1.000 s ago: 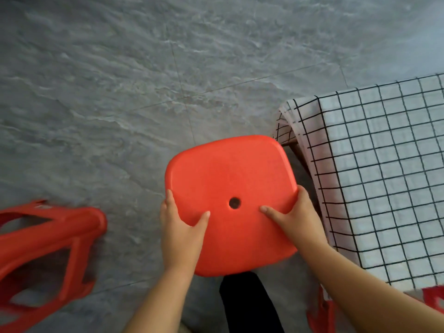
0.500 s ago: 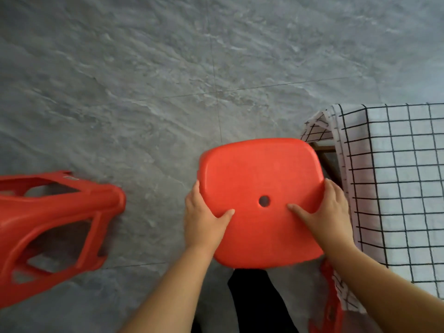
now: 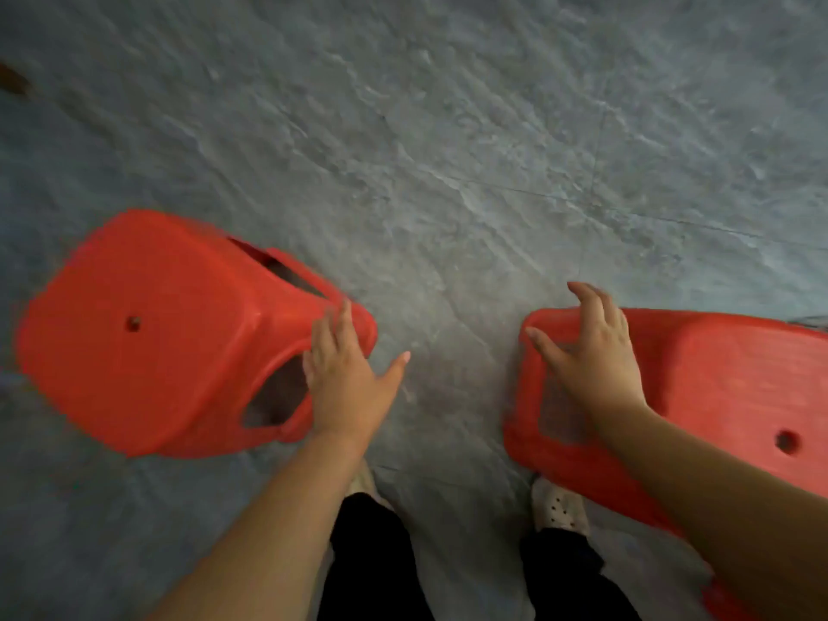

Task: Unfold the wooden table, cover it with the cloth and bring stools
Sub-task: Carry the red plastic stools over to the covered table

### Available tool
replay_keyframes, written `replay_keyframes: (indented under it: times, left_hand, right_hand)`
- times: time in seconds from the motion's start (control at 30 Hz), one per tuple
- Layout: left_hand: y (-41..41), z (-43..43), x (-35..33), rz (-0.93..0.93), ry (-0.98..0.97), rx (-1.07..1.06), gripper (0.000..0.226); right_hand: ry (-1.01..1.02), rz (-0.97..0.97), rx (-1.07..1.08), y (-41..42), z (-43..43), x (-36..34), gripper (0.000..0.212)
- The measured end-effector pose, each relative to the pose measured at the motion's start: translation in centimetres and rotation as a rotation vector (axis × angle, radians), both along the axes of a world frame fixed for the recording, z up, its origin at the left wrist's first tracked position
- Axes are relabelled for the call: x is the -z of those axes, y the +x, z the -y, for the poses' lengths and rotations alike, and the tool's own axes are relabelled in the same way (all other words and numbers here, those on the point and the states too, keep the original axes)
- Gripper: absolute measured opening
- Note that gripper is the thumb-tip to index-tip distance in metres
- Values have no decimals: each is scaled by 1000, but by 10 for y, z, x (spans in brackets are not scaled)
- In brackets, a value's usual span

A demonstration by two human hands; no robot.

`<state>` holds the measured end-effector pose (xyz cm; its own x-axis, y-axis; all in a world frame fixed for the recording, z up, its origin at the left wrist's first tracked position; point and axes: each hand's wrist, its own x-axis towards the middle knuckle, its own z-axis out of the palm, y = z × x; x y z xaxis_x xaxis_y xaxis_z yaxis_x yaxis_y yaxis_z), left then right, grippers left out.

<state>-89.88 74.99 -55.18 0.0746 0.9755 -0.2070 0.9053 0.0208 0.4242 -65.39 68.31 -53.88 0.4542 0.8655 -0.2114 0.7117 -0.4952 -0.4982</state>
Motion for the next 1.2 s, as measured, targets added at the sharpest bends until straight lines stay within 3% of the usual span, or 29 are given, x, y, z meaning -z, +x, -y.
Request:
replay_keyframes:
  times: [0.3,0.53,0.67,0.77,0.83,0.9,1.03,1.2]
  left_hand:
    - [-245,-73,-27,-68,31,-334,95]
    - [-321,-89,-2,13,-69,-621,98]
    - [-329,-85,18,117,-146,-702,105]
    - [-331,-86,32,373,-249,-847,113]
    - [-328,-88,39,548,-267,-967,96]
    - [-324,-89,43,630,-267,-1022,82]
    - [-306,-99,37,598,-202,-1016,75]
    - [-230,-151,11,500,-164,-905,77]
  right_hand:
    - [6,-108,-321,-263,-167,-18,71]
    - [-22,-82,-531,-375,-244,8,78]
    - [-96,-34,-495,-377,-253,29,83]
    - [-229,-97,-396,-361,-251,42,97]
    - [-333,-181,-295,-349,-252,50,104]
    - [-359,-221,-264,-343,-253,58,97]
    - [-326,-240,-243,-327,-263,58,86]
    - [-341,-385,-150,-243,-299,47,83]
